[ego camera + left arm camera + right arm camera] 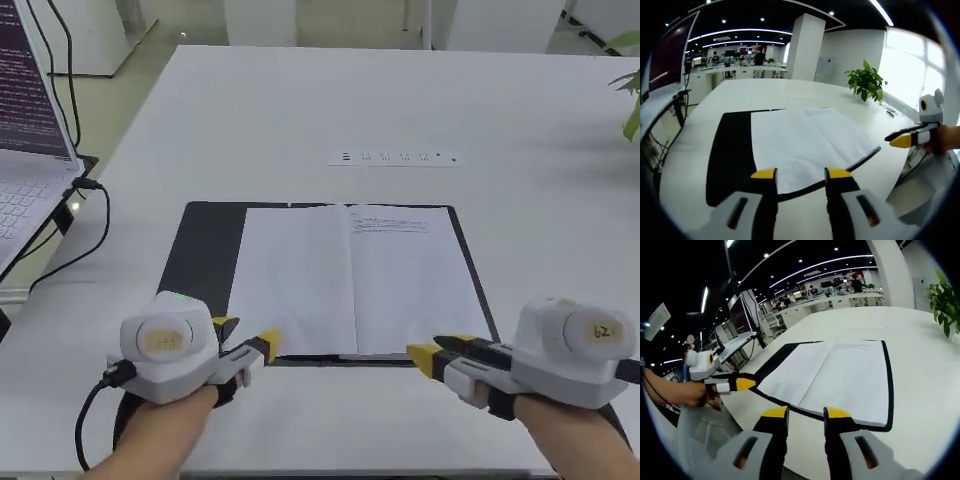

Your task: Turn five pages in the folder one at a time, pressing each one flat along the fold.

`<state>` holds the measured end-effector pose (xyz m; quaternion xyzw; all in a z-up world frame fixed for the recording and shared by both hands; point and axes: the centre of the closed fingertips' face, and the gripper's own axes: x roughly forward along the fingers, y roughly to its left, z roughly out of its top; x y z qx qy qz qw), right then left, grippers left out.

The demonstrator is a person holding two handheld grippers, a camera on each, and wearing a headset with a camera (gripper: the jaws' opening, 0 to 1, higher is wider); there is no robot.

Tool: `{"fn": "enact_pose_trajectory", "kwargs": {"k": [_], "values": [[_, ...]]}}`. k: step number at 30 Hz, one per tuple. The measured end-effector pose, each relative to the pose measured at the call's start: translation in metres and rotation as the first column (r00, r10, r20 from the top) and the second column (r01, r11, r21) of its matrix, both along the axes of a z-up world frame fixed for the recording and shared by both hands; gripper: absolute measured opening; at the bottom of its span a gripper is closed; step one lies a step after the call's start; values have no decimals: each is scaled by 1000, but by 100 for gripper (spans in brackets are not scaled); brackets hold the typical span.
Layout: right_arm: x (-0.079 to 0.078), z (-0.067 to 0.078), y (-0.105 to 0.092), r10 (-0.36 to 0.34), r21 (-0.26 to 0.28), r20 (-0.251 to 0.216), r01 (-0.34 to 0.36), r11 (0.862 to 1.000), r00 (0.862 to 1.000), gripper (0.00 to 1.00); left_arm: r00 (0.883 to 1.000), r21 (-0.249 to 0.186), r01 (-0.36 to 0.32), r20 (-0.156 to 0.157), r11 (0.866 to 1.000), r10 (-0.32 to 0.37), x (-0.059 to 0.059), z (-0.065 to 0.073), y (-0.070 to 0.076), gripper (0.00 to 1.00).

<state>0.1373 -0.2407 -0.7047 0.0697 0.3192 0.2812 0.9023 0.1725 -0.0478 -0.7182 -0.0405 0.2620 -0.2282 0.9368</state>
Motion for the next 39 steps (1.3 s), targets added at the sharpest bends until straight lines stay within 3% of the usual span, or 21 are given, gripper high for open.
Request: {"fn": "enact_pose_trajectory", "kwargs": {"k": [6,11,12,17,20,22,26,29,39], "values": [[-8,4,-7,5,-16,0,-5,1000,1000,32,1000,13,24,9,1000,-25,-11,13,-1,41],[-8,13,-13,19,-52,24,-18,998,1000,36,999,50,51,17,997,-52,-21,26,2,45],[-7,14,-14,17,-52,24,-16,999,1000,37,998,67,61,30,996,-63,-22,30,3,45],[-10,17,-21,15,-64,28,-13,998,999,44,997,87,62,45,994,-66,-29,44,7,49],[-12,15,-27,12,-81,23,-10,997,1000,47,997,121,77,15,990,-79,-35,46,9,52],[-12,18,-31,7,-84,30,-4,996,1000,51,996,126,84,22,988,-88,-38,50,8,56],[-13,22,-37,0,-89,51,4,996,999,56,995,144,96,2,985,-98,-45,53,11,65],[-15,22,-42,5,-106,49,0,994,999,58,994,190,111,-11,975,-111,-51,53,17,68],[-23,28,-54,-7,-120,61,15,993,998,77,996,184,84,-28,979,-80,-64,60,36,79]]}}
